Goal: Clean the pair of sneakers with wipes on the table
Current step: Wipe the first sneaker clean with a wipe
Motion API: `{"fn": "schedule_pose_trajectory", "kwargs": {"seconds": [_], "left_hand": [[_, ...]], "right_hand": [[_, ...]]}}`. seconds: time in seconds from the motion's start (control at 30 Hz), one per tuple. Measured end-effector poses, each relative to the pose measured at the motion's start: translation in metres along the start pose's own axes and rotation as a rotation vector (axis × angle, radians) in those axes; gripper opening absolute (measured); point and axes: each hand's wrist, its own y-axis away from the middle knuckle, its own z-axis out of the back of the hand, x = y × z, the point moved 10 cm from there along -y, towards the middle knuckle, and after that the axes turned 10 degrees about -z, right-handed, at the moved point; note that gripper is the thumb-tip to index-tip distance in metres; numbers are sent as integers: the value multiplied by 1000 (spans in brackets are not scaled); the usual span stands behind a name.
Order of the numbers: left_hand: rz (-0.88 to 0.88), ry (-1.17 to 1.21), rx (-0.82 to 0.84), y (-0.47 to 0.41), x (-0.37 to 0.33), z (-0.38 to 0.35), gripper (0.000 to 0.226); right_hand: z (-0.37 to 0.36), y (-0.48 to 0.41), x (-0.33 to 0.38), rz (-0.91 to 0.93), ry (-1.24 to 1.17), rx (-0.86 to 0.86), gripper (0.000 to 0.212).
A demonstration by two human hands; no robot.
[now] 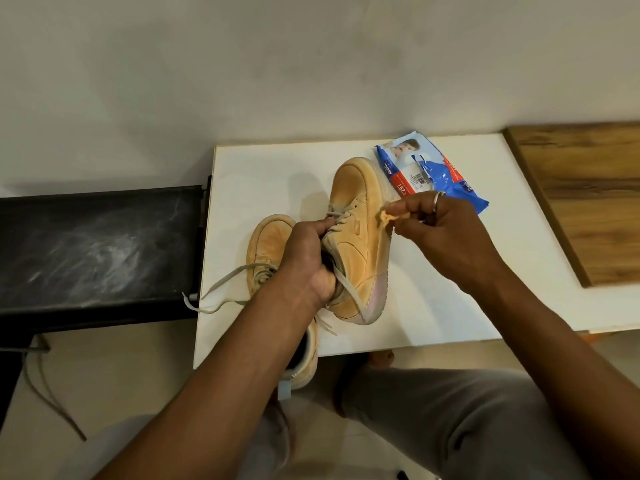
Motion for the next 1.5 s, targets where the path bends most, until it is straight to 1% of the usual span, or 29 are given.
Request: {"fn": "schedule_pose_trajectory", "kwargs": {"seconds": [0.07, 0.17, 0.3, 0.37, 0.43, 0.53, 0.6, 0.63, 0.67, 0.73, 0.77, 0.8, 0.87, 0.93, 1.07, 1.13, 1.23, 1.3, 1.33, 1.37, 1.47, 1.5], "left_hand": [[-9, -1, -10, -2, -1, 2, 28], [-18, 0, -20, -3, -1, 4, 29], [-21, 16, -28, -2, 0, 3, 29], [-19, 21, -35, -2, 0, 3, 29], [-14, 18, -29, -1, 0, 1, 30], [-5, 10, -30, 1, 0, 0, 31], [-2, 9, -46, 2, 0, 2, 31], [-3, 15, -54, 2, 0, 3, 32], [-8, 20, -60, 2, -1, 3, 32], [-17, 15, -62, 1, -2, 3, 30], [-19, 6, -60, 1, -2, 3, 28], [-20, -1, -57, 1, -1, 3, 27], [-23, -5, -58, 2, -1, 3, 27], [-28, -3, -63, 1, -3, 4, 27], [-16, -1, -57, 1, -1, 2, 27], [-14, 1, -61, 0, 0, 4, 28], [-3, 8, -70, 0, 1, 6, 32], [9, 12, -68, 1, 1, 4, 32], [11, 11, -67, 1, 1, 3, 32], [7, 10, -71, 1, 0, 4, 32], [-10, 7, -82, -2, -2, 7, 30], [-12, 5, -84, -2, -1, 8, 30]], "right_hand": [[-6, 1, 1, 10, 40, 30, 10], [-9, -1, -4, -5, 110, -1, 8], [-11, -1, -6, -31, 115, 1, 16], [-19, 5, -4, -20, 122, 85, 18], [-31, 12, -5, -24, 122, 219, 18], [-46, 22, -11, -91, 121, 423, 16], [-51, 26, -15, -123, 126, 485, 15], [-50, 25, -14, -117, 129, 461, 15], [-45, 22, -12, -87, 131, 390, 15], [-26, 13, -6, -27, 131, 168, 18], [-16, 9, -4, -17, 108, 75, 23], [-12, 5, -4, -19, 83, 32, 29], [-20, 2, -6, -29, 90, 68, 33], [-28, 4, -9, -29, 105, 116, 30], [-24, 8, -4, 20, 19, 76, 21], [-30, 10, 2, 44, 75, 100, 19], [-45, 18, 2, 23, 145, 263, 13], [-53, 29, -2, -25, 103, 412, 11], [-55, 32, -3, -36, 86, 445, 11], [-53, 31, -3, -36, 83, 423, 10], [-36, 18, 1, 7, 136, 159, 10], [-33, 15, 3, 18, 142, 122, 10]]}}
